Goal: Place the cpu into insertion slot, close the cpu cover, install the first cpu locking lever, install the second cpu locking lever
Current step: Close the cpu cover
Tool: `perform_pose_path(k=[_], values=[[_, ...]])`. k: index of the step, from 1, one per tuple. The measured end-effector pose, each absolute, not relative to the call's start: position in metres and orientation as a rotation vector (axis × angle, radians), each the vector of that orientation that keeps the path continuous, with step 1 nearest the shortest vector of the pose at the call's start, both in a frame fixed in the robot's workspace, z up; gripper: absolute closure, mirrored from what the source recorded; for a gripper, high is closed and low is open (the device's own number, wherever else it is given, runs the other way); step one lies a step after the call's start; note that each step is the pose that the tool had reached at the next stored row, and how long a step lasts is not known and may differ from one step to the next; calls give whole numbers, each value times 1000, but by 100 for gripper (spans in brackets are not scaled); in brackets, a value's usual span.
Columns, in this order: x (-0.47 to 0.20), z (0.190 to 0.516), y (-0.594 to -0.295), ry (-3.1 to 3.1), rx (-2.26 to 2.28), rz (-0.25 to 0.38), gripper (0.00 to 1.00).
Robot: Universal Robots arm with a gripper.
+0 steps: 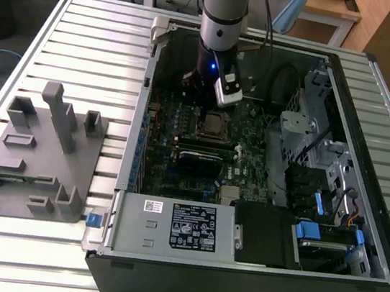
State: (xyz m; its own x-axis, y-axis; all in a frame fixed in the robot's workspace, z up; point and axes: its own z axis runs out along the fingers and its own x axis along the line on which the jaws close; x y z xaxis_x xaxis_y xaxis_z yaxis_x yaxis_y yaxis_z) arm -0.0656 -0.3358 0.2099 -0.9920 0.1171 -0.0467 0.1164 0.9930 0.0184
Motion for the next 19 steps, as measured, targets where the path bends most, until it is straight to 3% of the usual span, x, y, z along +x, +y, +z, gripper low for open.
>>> perform_pose_path(k=[19], values=[[-57,219,-336,3089,181,24,90]])
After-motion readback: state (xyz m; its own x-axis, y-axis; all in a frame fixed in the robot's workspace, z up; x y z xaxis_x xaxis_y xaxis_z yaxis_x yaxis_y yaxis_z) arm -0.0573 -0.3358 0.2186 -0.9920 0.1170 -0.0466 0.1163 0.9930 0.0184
